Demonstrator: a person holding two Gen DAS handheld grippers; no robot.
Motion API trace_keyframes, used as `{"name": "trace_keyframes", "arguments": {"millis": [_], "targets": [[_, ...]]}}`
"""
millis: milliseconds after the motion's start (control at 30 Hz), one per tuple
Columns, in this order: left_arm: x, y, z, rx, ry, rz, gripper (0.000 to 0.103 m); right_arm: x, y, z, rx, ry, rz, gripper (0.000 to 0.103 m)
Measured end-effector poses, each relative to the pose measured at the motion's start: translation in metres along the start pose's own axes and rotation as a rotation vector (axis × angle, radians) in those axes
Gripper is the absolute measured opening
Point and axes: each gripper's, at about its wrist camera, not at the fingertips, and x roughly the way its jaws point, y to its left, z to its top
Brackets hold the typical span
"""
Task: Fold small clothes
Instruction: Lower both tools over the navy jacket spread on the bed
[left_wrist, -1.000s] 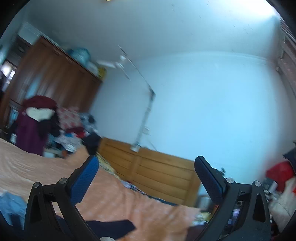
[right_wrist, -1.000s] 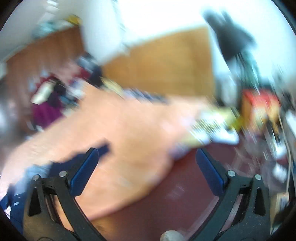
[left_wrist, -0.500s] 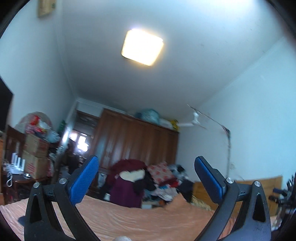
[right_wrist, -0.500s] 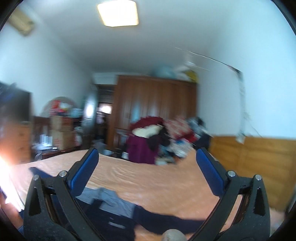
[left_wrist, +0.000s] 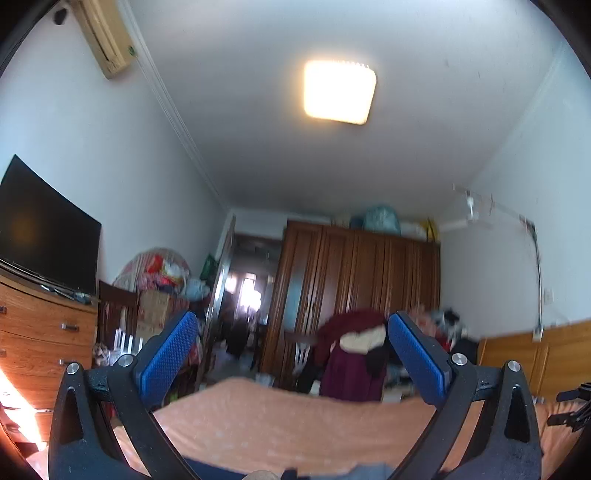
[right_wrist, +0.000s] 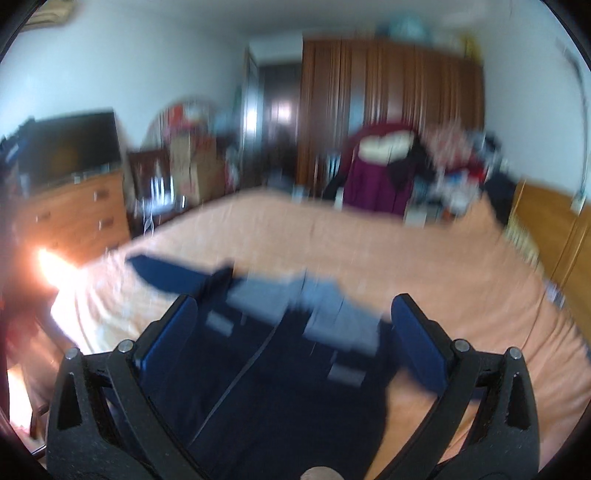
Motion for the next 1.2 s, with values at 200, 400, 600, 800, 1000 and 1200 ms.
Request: {"name": "trace_keyframes", "arguments": {"millis": [200, 400, 600, 800, 1000, 1200], "targets": [[0.066, -0.033, -0.078, 0.037, 0.238, -0.104, 0.103, 0.055, 0.004, -0.062, 0.124, 0.235, -0.003, 0.103], [0.116, -0.070, -0.191, 0.025, 0.485, -0.180, 0.103, 0.104, -0.024, -0.113, 0.223, 0.432, -0.107, 0.103], [0.141, -0.107, -0.325, 0.053, 0.778, -0.199, 0.103, 0.141, -0.050, -0.152, 0.248, 0.539, -0.184, 0.103], [0.157, -0.103, -0.444, 0.044, 1.032, -0.081, 0.103, 0.161, -0.057, -0.188, 0.272, 0.602, -0.163, 0.103], [0.170, -0.092, -0.530, 0.024, 1.275, 0.003, 0.103, 0.156, -0.059, -0.194, 0.280, 0.556, -0.162, 0.103], [0.170, -0.097, -0.528, 0.031, 1.331, 0.008, 0.103, 0.158, -0.062, -0.194, 0.283, 0.583, -0.139, 0.103]]}}
